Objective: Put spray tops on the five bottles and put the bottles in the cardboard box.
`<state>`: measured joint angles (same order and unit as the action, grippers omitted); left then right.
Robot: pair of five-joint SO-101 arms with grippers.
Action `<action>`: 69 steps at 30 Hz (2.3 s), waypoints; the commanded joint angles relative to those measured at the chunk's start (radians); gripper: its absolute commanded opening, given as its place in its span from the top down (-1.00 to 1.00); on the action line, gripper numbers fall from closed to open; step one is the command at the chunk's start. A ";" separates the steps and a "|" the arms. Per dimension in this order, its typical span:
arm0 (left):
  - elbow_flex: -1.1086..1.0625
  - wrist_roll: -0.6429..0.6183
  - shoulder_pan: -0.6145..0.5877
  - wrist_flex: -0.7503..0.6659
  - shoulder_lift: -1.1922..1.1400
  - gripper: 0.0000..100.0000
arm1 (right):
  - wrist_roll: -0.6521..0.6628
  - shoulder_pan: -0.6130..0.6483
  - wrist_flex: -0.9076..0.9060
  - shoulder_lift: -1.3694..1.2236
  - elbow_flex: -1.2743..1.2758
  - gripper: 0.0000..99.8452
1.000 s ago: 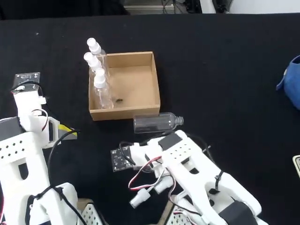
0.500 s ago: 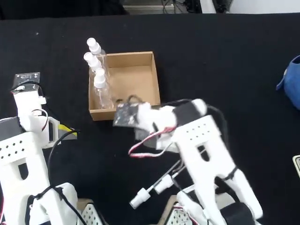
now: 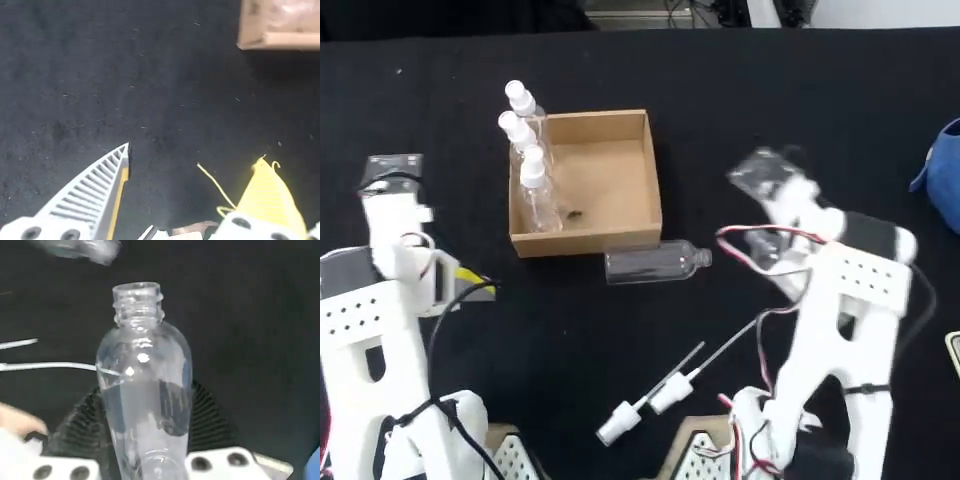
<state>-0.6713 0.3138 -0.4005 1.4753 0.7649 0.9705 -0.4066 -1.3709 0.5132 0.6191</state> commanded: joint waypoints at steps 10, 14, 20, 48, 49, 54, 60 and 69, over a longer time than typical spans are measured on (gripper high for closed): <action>-0.012 0.002 0.378 0.017 0.015 0.51 | -0.278 -0.290 0.281 -0.102 0.062 0.92; -0.013 0.002 0.526 0.017 0.014 0.51 | -0.324 -0.338 0.318 -0.272 -0.002 0.92; -0.010 0.003 0.806 0.009 0.014 0.51 | -0.333 -0.384 0.315 -0.438 -0.114 0.98; -0.131 -0.167 1.244 -0.344 -0.298 0.51 | -0.445 -0.348 0.351 -0.248 -0.004 0.98; -0.142 -0.167 1.253 -0.344 -0.296 0.51 | -0.448 -0.339 0.376 -0.219 0.031 0.98; -0.213 -0.164 1.283 -0.374 -0.301 0.51 | -0.453 -0.290 0.459 -0.113 0.165 0.98; -0.357 -0.169 1.248 -0.535 -0.301 0.51 | -0.453 -0.261 0.457 -0.093 0.189 0.98; -0.406 -0.173 1.227 -0.569 -0.292 0.82 | -0.445 -0.261 0.463 -0.093 0.189 0.98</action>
<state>-1.0856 0.1527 0.8378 0.9183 0.4611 0.5347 -0.6889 -0.9398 0.3705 0.8140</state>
